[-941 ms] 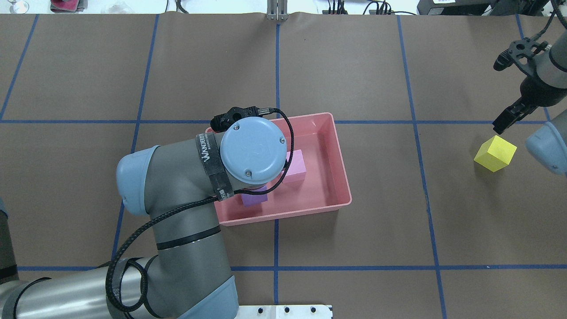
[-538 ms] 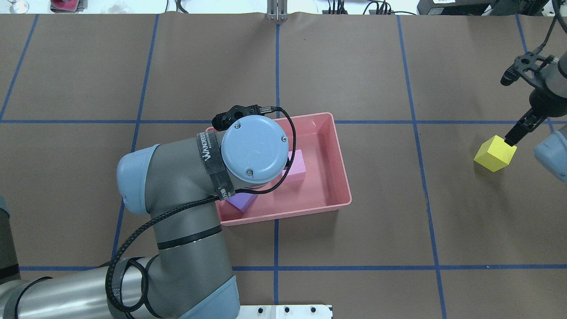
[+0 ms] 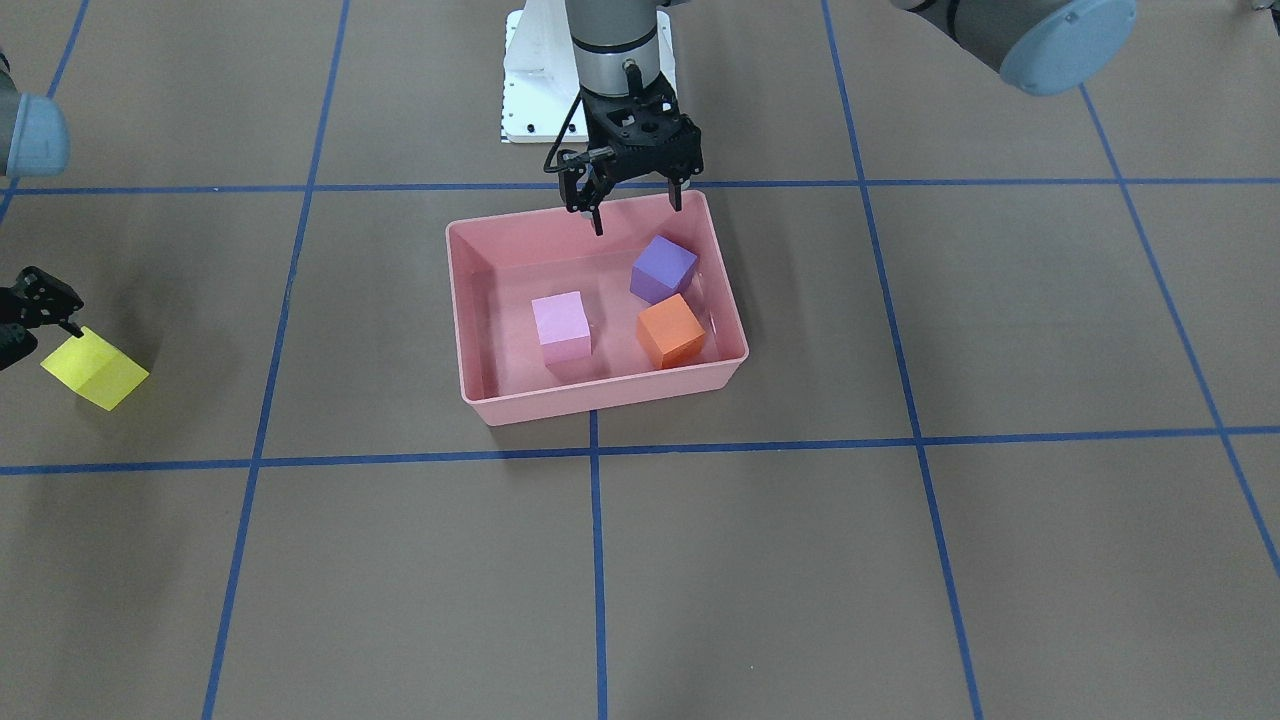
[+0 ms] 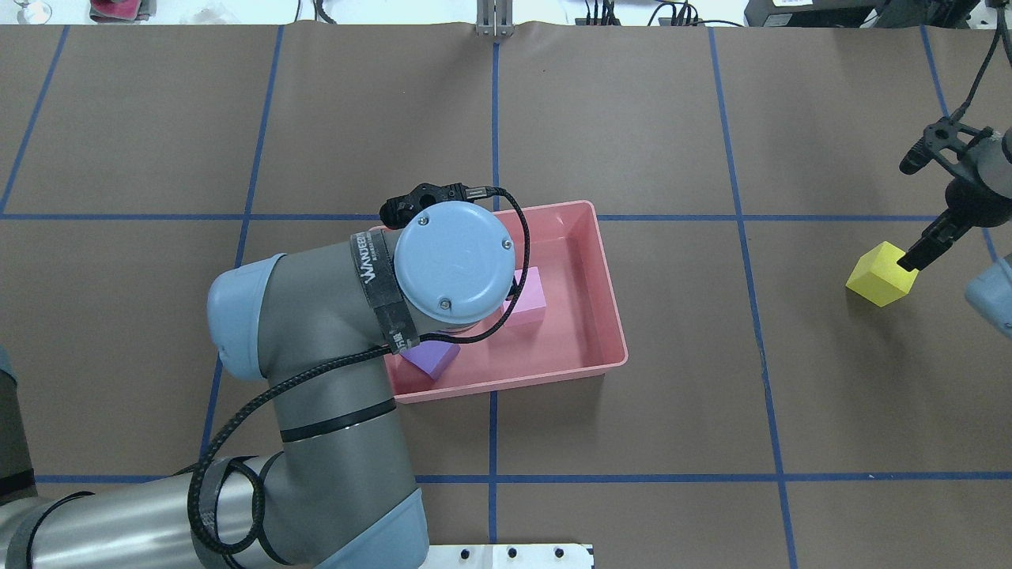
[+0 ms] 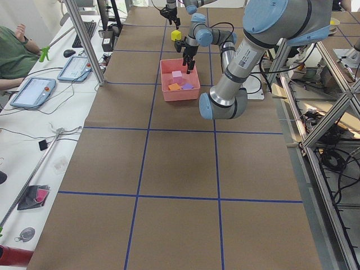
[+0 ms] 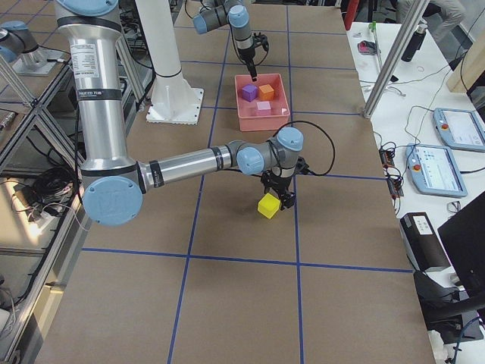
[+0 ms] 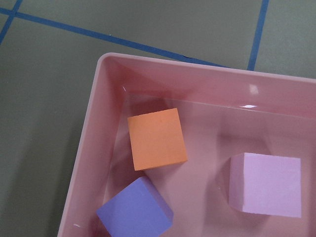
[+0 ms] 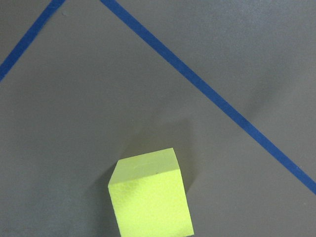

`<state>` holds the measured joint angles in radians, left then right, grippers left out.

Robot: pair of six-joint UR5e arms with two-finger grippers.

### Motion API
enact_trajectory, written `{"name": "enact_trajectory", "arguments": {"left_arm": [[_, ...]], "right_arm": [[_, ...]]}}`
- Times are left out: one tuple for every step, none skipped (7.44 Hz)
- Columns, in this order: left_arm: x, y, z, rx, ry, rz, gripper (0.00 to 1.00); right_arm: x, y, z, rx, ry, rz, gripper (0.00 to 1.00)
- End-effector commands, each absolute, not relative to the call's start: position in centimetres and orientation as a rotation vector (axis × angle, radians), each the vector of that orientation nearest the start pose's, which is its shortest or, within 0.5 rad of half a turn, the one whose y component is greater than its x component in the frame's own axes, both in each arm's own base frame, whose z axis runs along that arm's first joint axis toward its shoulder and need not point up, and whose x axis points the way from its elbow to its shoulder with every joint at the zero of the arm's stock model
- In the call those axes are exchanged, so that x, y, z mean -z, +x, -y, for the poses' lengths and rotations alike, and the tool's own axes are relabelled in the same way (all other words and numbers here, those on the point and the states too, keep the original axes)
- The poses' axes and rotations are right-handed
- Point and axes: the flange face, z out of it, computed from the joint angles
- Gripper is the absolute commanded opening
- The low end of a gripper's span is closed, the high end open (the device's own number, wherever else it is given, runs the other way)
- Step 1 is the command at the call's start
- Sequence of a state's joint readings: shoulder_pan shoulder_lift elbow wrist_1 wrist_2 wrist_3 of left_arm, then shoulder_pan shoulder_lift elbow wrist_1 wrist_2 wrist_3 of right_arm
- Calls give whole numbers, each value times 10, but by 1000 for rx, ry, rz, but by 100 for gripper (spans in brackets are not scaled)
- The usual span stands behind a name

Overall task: Place blocks into pink bin with both arms
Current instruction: 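Release the purple cube with the left gripper while the right gripper grasps the yellow cube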

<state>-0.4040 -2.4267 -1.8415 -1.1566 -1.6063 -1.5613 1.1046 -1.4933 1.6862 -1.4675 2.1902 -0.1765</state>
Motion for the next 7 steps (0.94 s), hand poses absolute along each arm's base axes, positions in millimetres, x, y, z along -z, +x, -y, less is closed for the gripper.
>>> {"name": "enact_trajectory", "arguments": {"left_arm": [[-97,527,369,350,125,-705,100],[-97,525,372,354,127,-705,100],[-97,524,373,355,129,-706,100],[-97,522,375,358,130,-706,100],[-97,522,376,360,131,-706,100],[-97,521,377,361,131,-706,100],[-97,521,376,341,139,-704,100]], "right_arm": [[-568,-176,514,711,200,677,100],[-567,-178,513,714,196,696,100],[-567,-182,511,722,194,697,100],[-569,-187,512,728,186,699,100],[-570,-193,509,738,180,699,100],[-573,-200,507,750,169,700,100],[-575,-206,505,759,163,698,100]]}}
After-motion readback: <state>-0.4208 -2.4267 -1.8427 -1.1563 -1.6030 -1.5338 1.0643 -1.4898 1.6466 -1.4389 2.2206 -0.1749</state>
